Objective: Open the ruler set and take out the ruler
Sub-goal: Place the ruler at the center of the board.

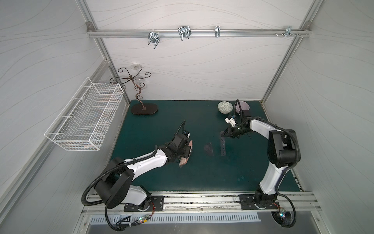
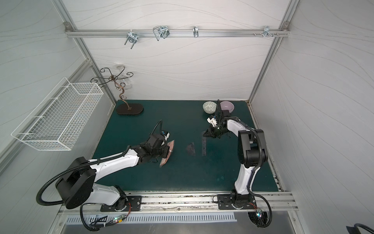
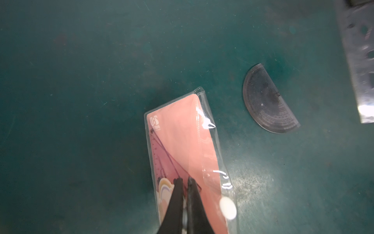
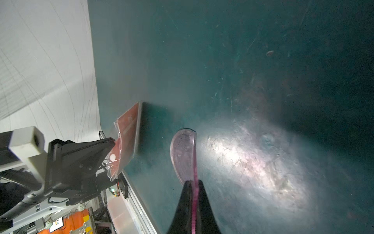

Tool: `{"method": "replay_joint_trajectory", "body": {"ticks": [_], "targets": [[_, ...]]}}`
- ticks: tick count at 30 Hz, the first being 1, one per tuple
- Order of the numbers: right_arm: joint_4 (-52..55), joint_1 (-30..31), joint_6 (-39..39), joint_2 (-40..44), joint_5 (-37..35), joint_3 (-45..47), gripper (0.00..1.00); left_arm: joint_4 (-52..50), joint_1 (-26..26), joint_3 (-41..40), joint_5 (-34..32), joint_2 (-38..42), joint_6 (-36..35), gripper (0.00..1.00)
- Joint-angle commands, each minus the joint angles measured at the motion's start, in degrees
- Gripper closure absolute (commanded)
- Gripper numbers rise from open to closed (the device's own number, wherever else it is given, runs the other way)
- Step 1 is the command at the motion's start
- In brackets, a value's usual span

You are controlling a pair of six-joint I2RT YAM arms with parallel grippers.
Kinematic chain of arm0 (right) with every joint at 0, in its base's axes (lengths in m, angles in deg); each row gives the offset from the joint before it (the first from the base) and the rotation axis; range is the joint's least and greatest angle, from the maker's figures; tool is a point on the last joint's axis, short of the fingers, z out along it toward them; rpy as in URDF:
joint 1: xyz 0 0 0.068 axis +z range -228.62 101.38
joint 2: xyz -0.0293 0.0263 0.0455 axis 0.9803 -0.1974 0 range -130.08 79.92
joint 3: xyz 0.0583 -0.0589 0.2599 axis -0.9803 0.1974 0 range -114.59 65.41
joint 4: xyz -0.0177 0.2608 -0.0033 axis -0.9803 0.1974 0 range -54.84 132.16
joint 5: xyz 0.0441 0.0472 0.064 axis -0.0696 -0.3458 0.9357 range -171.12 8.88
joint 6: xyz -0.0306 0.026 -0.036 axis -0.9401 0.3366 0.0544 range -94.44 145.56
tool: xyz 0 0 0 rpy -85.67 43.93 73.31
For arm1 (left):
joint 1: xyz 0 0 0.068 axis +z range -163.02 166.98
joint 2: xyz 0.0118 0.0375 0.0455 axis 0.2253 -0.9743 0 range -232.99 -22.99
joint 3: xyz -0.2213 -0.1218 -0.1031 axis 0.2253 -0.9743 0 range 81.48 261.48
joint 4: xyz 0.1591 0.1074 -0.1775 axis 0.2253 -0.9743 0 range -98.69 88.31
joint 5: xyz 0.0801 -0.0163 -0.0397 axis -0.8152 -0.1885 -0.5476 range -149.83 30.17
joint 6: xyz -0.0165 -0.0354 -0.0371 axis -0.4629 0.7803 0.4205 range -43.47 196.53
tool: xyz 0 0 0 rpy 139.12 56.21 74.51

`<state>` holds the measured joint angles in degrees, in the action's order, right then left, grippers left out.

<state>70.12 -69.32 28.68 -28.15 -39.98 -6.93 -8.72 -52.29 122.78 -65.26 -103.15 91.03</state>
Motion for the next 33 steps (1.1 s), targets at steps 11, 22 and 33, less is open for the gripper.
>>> {"method": "replay_joint_trajectory", "body": {"ticks": [11,22,33], "targets": [[-0.36,2.21,-2.66,-10.21,-2.36,-3.06,1.0,1.98,0.07,0.45,-1.0,-0.28,-1.22,1.0],[1.93,2.27,-0.71,-8.1,-11.85,-4.38,0.51,1.17,0.07,1.86,-0.6,-2.09,-0.97,1.0],[-5.46,10.08,10.19,14.37,-11.22,4.32,0.51,1.05,0.07,2.3,-0.43,-2.79,-0.7,1.0]]}}
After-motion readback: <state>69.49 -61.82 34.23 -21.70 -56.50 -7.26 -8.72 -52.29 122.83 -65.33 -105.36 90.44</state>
